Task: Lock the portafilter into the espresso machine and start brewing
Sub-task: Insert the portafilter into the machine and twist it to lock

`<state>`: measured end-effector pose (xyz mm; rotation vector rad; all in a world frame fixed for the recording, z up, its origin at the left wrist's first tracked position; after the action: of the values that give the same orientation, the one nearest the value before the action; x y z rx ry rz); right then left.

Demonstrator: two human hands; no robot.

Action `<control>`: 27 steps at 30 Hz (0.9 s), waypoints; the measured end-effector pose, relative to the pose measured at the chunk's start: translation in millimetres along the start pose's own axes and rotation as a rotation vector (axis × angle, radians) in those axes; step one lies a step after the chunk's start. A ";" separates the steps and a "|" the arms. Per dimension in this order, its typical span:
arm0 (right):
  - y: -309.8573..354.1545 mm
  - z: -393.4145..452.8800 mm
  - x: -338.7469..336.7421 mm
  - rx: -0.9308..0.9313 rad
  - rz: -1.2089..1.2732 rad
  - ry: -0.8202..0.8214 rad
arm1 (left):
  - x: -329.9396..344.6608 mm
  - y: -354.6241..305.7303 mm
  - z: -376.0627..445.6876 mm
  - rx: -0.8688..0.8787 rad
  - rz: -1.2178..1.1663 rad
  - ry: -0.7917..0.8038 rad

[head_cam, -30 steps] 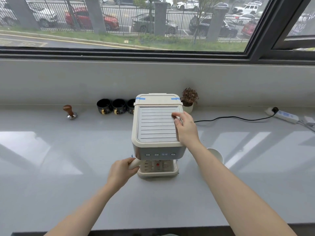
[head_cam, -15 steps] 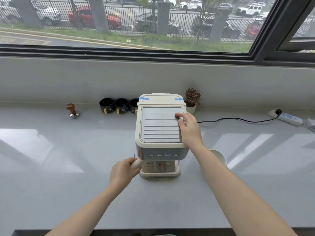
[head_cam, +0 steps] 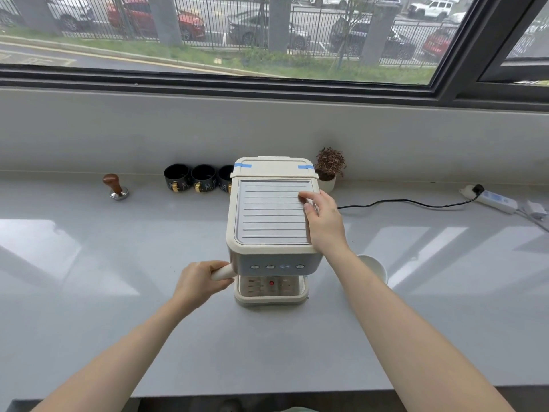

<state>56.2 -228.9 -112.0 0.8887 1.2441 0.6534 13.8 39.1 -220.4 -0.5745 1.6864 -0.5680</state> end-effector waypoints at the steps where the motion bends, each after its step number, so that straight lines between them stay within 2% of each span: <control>1: -0.1 0.0 0.3 0.001 0.000 -0.001 | 2.0 0.4 -2.4 -0.006 -0.010 -0.002; 8: -0.9 0.5 -1.1 -0.002 0.001 -0.014 | 18.0 -0.9 -27.9 -0.064 -0.072 -0.118; 17: -0.1 -0.3 -0.6 -0.003 0.013 -0.009 | 15.0 0.3 -21.5 -0.029 -0.110 -0.077; 27: 0.2 -1.2 -1.2 0.008 0.010 -0.001 | 45.8 -5.5 -54.1 -0.157 -0.156 -0.197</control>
<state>54.7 -229.6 -111.4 0.9019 1.2431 0.6562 -46.9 8.5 -241.2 -0.8540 1.5158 -0.4752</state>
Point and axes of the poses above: each hand's wrist, its own z-axis towards the middle knuckle, its own x-axis out of the palm, y = z × x, the point moved 9 cm from there along z, towards the middle knuckle, and after that the axes turned 1 degree about x, right-handed, at the moved point
